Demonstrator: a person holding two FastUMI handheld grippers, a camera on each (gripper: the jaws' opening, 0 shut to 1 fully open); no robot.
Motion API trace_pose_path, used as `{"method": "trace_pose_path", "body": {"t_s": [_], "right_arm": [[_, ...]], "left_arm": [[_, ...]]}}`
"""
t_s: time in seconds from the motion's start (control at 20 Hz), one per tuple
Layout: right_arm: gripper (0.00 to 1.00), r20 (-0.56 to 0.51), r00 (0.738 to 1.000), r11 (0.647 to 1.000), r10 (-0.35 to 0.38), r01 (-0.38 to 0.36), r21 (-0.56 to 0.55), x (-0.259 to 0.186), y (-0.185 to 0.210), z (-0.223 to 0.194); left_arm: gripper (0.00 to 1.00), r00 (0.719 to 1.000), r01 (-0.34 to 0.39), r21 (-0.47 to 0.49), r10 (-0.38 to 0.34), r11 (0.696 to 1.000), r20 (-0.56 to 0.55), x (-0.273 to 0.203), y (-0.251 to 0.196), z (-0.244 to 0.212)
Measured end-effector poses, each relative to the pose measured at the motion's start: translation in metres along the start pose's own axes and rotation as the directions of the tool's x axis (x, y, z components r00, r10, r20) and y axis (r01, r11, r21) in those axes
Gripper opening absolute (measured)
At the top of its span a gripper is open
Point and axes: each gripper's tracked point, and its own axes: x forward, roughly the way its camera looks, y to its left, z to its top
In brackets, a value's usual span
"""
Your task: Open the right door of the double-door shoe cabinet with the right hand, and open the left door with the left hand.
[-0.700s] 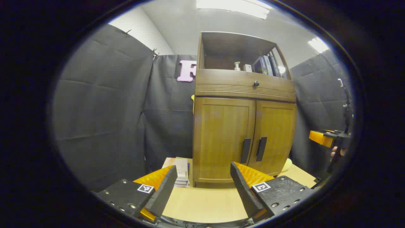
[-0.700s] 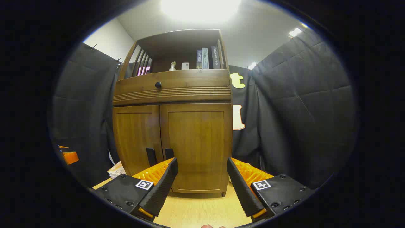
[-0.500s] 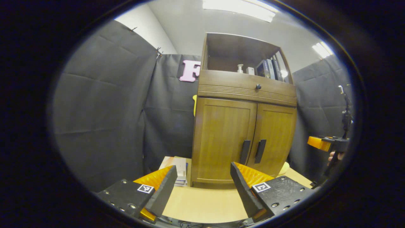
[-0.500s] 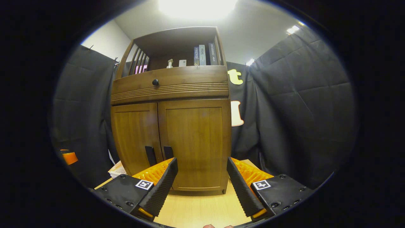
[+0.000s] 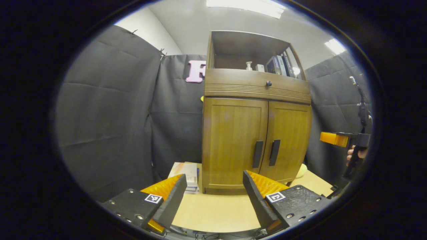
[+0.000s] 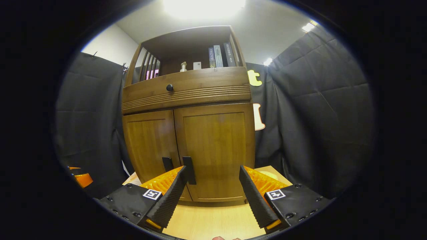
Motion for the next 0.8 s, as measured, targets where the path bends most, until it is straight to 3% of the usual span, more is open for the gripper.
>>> {"method": "trace_pose_path", "body": {"t_s": [0.4,0.8], "right_arm": [[0.98,0.002,0.999,0.999,0.036,-0.036,-0.024,0.021,0.014,0.005],[0.99,-0.016,0.994,0.994,0.106,-0.106,-0.017,0.072,0.038,0.003]], "left_arm": [[0.98,0.999,-0.022,-0.016,0.022,1.000,-0.025,-0.002,0.006,-0.017],[0.96,0.995,-0.092,-0.025,0.090,0.995,-0.041,-0.002,0.009,-0.029]]}}
